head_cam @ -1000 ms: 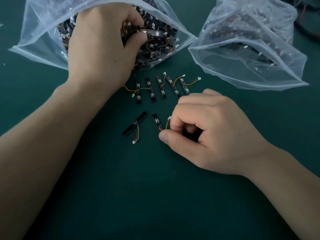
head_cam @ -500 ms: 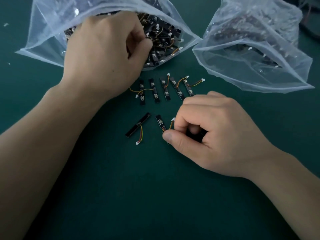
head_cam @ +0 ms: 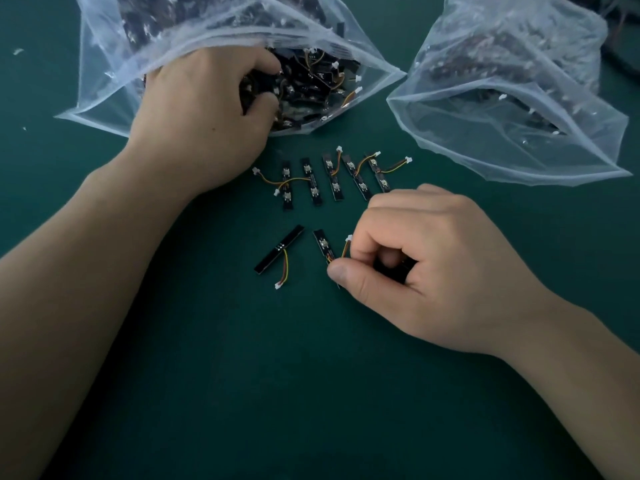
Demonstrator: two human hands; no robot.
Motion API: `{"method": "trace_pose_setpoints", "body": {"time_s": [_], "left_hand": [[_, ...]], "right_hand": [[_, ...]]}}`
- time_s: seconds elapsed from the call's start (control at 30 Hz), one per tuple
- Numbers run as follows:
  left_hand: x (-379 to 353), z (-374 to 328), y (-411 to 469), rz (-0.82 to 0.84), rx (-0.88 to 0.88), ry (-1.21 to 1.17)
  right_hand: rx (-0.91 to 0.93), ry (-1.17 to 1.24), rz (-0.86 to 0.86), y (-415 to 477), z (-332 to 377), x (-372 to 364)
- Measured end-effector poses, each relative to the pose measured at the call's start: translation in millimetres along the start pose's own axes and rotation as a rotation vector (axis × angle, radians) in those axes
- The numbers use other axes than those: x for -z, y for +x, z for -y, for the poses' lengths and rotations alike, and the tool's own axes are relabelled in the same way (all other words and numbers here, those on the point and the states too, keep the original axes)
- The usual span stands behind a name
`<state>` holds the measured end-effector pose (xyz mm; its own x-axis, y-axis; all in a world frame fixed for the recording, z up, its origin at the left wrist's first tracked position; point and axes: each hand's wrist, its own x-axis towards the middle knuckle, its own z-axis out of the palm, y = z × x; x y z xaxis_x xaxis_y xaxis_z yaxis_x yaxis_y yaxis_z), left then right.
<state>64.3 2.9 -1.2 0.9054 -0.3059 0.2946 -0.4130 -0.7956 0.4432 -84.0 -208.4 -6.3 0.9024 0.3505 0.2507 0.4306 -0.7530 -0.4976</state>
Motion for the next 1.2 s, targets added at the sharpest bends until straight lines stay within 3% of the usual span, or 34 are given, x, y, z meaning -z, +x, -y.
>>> {"method": "trace_pose_setpoints", "body": {"time_s": [0.17, 0.43, 0.6, 0.83, 1.03, 1.2], "left_hand": [[-2.6, 6.3, 3.8, -0.146, 0.011, -0.055], [1.0, -0.9, -2.7, -0.014, 0.045, -0.208], [0.8, -5.1, -1.8, 0.025, 0.079, -0.088], [1.8, -4.7, -4.9, -0.063, -0.082, -0.075], [-4.3, -13.3, -10.5, 0.119, -0.252, 0.065], [-2.5, -9.9, -6.5, 0.118, -0.340, 0.099]], "right_hand": [[-0.009, 0.002, 0.007, 0.1, 0.1, 0.2], [-0.016, 0.009, 0.008, -0.6, -0.1, -0.8], [-0.019, 0.012, 0.006, -0.4, 0.0, -0.6], [-0.016, 0.018, 0.007, -0.4, -0.1, -1.0], [-0.009, 0.013, 0.000, -0.4, -0.8, -1.4], [-0.002, 0.018, -0.006, -0.5, -1.4, -1.2]]}}
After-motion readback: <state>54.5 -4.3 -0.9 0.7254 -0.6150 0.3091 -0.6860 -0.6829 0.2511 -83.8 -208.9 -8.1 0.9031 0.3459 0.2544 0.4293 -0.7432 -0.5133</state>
